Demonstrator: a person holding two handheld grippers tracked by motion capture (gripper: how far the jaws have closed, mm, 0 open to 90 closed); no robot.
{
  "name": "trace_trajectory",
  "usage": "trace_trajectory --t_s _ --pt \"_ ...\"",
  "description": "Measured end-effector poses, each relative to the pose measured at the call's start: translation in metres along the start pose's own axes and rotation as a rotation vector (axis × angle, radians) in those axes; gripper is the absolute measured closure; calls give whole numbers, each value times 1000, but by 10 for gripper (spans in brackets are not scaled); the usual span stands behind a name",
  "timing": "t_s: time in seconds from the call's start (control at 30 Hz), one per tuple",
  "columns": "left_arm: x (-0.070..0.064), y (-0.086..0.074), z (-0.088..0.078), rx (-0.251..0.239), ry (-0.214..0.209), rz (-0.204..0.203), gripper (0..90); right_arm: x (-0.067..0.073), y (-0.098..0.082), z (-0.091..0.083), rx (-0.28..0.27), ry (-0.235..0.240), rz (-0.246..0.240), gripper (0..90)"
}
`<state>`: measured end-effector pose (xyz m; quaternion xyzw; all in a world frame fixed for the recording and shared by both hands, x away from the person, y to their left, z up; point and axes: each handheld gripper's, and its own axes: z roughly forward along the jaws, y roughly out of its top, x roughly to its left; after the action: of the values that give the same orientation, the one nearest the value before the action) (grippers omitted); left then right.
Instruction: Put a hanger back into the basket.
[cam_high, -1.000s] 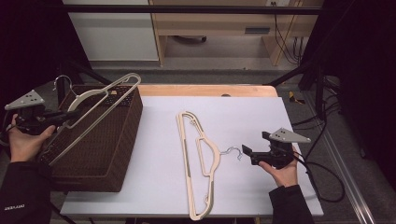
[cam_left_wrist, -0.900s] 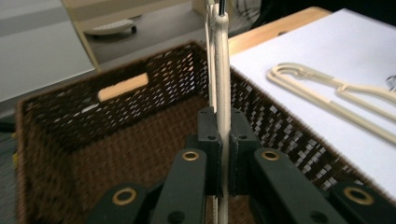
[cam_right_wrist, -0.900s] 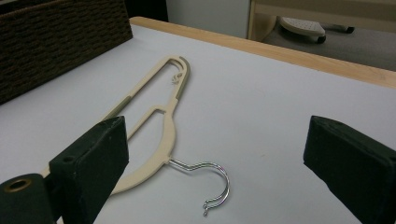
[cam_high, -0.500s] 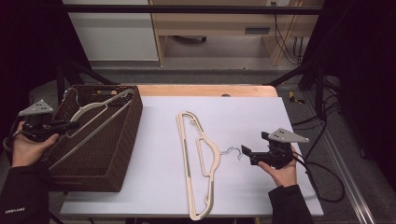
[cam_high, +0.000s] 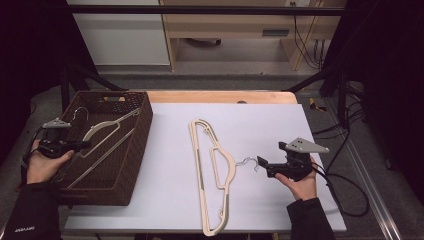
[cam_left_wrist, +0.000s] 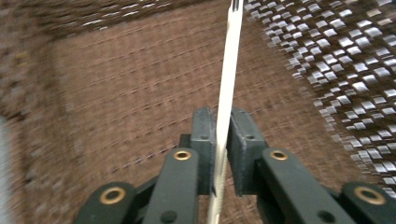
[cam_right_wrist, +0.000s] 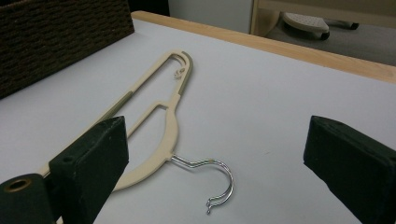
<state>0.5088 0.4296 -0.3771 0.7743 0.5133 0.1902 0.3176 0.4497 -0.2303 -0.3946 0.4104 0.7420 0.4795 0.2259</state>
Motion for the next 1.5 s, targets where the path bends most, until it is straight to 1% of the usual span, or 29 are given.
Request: trace_trajectory --t_s 0.13,0.17,0.2,0.23,0.27,0.3,0.33,0.37,0.4,0.43,0.47,0.57,0.63,0.67,0.77,0.8,0.83,0.87,0.9,0.93,1.0,1.03,1.1,1.13,1.2,1.3,1.4,1.47,1.5 --pt "0 -1 -9 -14 63 -17 702 0 0 1 1 2 -2 68" --pt "0 -1 -11 -7 81 -18 687 0 0 1 2 2 -3 68" --pt "-2 -1 -15 -22 101 -28 658 0 0 1 2 2 0 68" --pt "-2 -1 -20 -30 109 -24 626 0 0 0 3 5 -4 68" --pt "-3 -2 -23 -45 115 -24 618 0 0 0 2 7 -5 68" --pt "-5 -2 -30 -72 123 -31 605 0 0 0 3 7 -5 68" --pt "-5 -2 -30 -72 123 -31 585 0 0 0 4 6 -7 68" --pt "-7 -2 -35 -98 129 -45 585 0 0 0 4 6 -7 68" --pt "-11 -2 -40 -114 131 -45 576 0 0 0 1 3 -2 69" --pt "-16 -2 -43 -136 127 -47 537 0 0 0 1 4 -1 69" --pt "-26 -1 -50 -185 111 -27 516 0 0 0 1 4 -2 69" --pt "-48 2 -57 -275 64 -8 437 -1 0 -1 -3 3 -3 70" --pt "-61 5 -59 -320 36 4 381 -1 0 -2 -3 2 -2 71" --pt "-70 6 -59 -352 14 10 357 0 0 -2 -6 0 2 71" --pt "-93 10 -56 -405 -33 24 261 -1 1 -3 -11 1 0 72" --pt "-93 10 -56 -405 -33 24 224 -1 1 -3 -11 1 0 72" --pt "-103 10 -53 -417 -56 32 224 -2 1 -3 -11 -1 -1 72" --pt "-115 10 -49 -427 -89 43 184 -1 1 -3 -8 -2 1 72" --pt "-115 10 -49 -427 -89 43 169 -1 1 -4 -8 -1 1 72" --pt "-131 9 -43 -435 -125 70 153 -1 1 -4 -11 0 0 71" --pt "-144 6 -38 -446 -133 79 154 -1 1 -4 -12 -1 1 73" --pt "-151 4 -33 -441 -145 78 155 -1 0 -4 -14 -1 0 73" --pt "-162 4 -26 -423 -144 91 146 -2 -1 -2 -11 -1 2 74" --pt "-166 3 -24 -426 -144 92 144 -2 -1 -2 -4 -1 3 74" --pt "-177 2 -19 -420 -166 106 139 -1 -2 0 0 -2 -3 74" --pt "-189 2 -17 -407 -180 149 115 -1 -2 1 4 4 -6 78" --pt "-199 2 -16 -415 -202 161 112 0 -3 4 12 3 -2 83" --pt "-201 2 -15 -416 -208 164 111 -1 -4 5 18 2 -1 83" --pt "-208 1 -11 -410 -226 175 112 -1 -5 8 22 4 1 88"
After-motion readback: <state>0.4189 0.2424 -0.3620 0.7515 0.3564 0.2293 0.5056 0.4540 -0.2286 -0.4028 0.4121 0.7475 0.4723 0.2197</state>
